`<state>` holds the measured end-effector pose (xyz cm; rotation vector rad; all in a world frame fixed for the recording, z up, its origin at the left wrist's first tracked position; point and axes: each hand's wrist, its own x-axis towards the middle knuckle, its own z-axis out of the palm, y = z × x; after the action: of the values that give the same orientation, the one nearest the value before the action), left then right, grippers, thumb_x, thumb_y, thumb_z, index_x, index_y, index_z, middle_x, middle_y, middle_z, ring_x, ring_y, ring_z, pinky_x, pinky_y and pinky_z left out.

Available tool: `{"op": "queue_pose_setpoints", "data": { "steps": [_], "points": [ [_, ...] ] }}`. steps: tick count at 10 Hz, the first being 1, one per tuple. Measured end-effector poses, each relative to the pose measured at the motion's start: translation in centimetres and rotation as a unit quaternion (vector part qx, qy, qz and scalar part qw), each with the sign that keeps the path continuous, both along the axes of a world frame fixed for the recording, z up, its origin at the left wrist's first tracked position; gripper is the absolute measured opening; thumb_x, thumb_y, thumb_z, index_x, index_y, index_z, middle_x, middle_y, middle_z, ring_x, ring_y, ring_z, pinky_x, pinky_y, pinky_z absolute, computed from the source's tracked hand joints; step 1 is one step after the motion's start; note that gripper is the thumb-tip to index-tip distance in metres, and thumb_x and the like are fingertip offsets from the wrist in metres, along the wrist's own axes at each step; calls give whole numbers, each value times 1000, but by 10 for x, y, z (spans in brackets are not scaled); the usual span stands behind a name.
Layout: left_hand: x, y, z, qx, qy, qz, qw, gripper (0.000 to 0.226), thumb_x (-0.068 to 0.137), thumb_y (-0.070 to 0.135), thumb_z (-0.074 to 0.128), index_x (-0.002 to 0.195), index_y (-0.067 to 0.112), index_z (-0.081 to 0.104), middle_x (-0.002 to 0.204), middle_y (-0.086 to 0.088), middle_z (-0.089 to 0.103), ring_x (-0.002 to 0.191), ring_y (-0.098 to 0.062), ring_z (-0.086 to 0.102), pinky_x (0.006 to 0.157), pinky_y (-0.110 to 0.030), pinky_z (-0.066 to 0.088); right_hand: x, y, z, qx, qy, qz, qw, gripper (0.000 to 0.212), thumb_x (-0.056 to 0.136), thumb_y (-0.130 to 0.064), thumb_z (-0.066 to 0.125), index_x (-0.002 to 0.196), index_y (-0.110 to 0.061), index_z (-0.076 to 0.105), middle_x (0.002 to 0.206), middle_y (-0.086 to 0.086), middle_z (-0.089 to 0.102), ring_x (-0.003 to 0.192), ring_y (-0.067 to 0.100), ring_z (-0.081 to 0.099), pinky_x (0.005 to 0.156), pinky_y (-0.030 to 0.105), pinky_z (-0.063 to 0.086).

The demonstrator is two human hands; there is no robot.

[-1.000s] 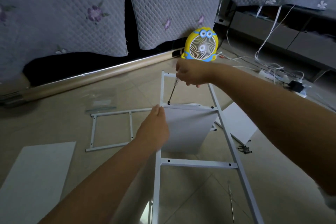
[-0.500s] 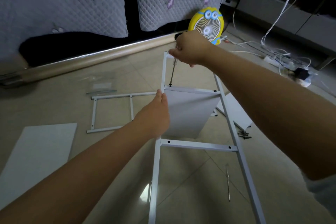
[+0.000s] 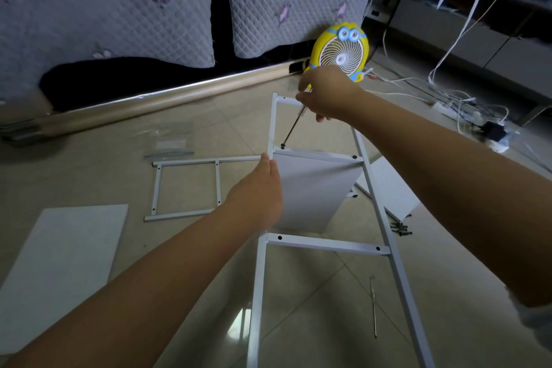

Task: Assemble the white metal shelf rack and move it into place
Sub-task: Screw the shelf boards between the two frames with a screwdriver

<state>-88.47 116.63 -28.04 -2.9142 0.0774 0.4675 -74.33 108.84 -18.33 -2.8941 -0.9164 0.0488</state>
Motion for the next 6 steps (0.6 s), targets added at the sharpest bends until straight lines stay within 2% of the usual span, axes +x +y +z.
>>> {"op": "queue_pose_setpoints", "data": {
  "steps": [1,2,3,4,5,6],
  "points": [
    [2,-1,0,-1,-21,-20,1000,47,97,9,42,137,-10,30,149,-34,5,137,-48,11,111,-44,23,-4,-2,2,-2,6,49,999,27,94,-22,48,95,0,63,52,-1,53,27,-5,46,47,7,36],
    [2,1,2,-162,-62,44,984,58,95,7,37,147,2,9,155,-11,0,136,-32,30,103,-36,35,-6,2,5,-41,22,91,995,25,94,-19,46,108,0,56,93,14,66,62,7,63,67,21,42],
    [8,3,-6,-218,-76,81,970,60,95,9,36,148,5,8,156,-7,0,133,-29,36,101,-35,37,-7,3,13,-72,9,96,993,28,93,-12,45,118,0,51,121,20,55,110,31,51,86,33,38],
    [8,6,-7,-192,-74,86,975,56,99,13,30,147,3,3,156,-10,-6,133,-25,36,102,-32,36,-12,6,20,-100,-18,127,987,28,93,-16,49,114,1,57,115,19,59,109,32,52,85,33,37],
    [6,5,-7,-165,-73,67,981,53,100,14,26,147,1,4,156,-13,-8,137,-25,30,103,-32,35,-12,14,22,-148,-29,151,977,26,93,-19,48,103,1,60,60,8,67,74,26,62,73,28,44],
    [7,5,-7,-201,-78,89,972,56,99,14,29,148,6,2,157,-8,-8,134,-25,35,102,-32,35,-4,19,18,-146,-18,104,984,27,92,-19,45,84,1,61,20,-8,39,42,11,52,64,23,46]
  ]
}}
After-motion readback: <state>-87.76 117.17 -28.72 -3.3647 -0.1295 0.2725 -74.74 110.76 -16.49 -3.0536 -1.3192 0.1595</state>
